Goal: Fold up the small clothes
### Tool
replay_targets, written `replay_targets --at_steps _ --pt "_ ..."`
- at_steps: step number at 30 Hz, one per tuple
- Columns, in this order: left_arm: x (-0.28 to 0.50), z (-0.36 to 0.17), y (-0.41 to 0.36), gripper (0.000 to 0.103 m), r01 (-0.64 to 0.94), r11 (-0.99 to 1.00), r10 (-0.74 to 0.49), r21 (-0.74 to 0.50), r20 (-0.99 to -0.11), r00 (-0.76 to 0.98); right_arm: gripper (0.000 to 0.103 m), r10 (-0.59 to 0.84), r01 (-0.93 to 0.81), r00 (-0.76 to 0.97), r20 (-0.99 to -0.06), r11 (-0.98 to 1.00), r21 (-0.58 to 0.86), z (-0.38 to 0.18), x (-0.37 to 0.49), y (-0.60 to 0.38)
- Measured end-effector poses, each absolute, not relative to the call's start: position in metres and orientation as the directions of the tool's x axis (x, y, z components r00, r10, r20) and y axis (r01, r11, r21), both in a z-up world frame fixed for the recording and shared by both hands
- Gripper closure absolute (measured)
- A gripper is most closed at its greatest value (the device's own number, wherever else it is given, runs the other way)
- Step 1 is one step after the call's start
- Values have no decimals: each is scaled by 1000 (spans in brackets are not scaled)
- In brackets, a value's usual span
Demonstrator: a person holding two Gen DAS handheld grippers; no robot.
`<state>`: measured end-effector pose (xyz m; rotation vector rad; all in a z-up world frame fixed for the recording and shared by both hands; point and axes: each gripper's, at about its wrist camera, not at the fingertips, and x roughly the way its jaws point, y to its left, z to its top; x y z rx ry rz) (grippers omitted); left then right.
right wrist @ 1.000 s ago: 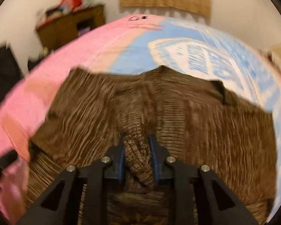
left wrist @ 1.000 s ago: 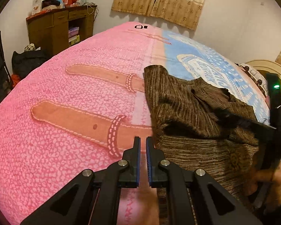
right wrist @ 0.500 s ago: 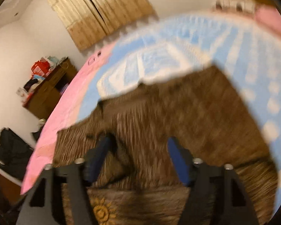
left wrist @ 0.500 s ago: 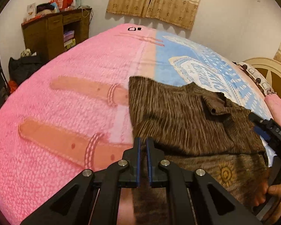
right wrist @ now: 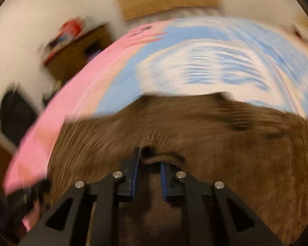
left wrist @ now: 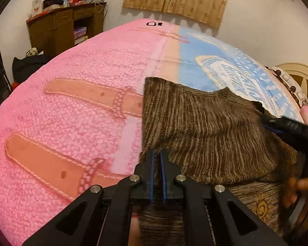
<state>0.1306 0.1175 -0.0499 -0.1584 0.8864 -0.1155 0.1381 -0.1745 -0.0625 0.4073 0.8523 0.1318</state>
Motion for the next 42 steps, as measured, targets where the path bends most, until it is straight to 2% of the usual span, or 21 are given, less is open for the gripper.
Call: replay_targets --at_steps 1,3,6,8,9,10,14,16,17,19,21,23,25,27,29,37,40,42 --pt "130 -48 122 98 19 984 -151 -179 -762 630 72 235 139 667 -707 893 428 -64 133 -200" --pt "127 -44 129 97 -21 987 -109 -158 -763 638 72 245 193 682 -689 848 493 -64 113 -231" --pt "119 -42 136 98 -33 980 -131 -195 -764 632 70 231 154 695 -680 877 455 -47 77 -227" --pt "112 -41 133 98 -22 982 -131 -186 -765 631 56 229 90 709 -667 909 408 -38 57 -208" --pt "107 -41 129 98 -16 986 -117 -164 -763 636 43 232 55 714 -660 922 383 -33 51 -193" --pt "101 -39 125 98 -10 991 -96 -134 -760 643 39 237 22 718 -655 932 362 -31 49 -180" --pt "83 -35 121 97 45 993 -114 -110 -773 624 39 222 -63 686 -693 967 247 -43 53 -135" --pt "71 -34 126 97 46 995 -97 -87 -784 613 39 203 -50 586 -784 975 216 -64 63 -128" --pt "67 -33 128 97 50 995 -95 -82 -785 613 40 202 -42 569 -797 975 217 -68 62 -129" --pt "52 -29 137 97 70 995 -99 -71 -774 625 41 192 -13 616 -764 972 234 -49 41 -139" --pt "36 -27 148 97 82 996 -87 -45 -763 640 40 190 -13 720 -668 965 261 -15 1 -156" --pt "23 -27 159 97 82 996 -89 -46 -757 647 35 132 -4 817 -561 975 223 18 -43 -172" --pt "12 -31 167 97 92 994 -107 -62 -765 635 20 75 21 881 -466 980 197 50 -88 -190" --pt "1 -36 170 97 100 993 -109 -60 -780 616 14 38 43 925 -378 978 203 75 -133 -207" --pt "-10 -38 172 97 114 991 -124 -69 -789 602 13 -6 77 948 -319 975 209 95 -176 -225" --pt "-66 -34 169 97 286 954 -244 -87 -781 575 13 -44 108 973 -225 954 281 148 -291 -278" --pt "-89 -41 167 97 358 928 -299 -107 -787 540 3 -121 160 983 -141 937 311 164 -337 -298" --pt "-106 -47 167 97 401 904 -355 -151 -789 501 2 -135 165 984 -112 934 318 172 -361 -304"
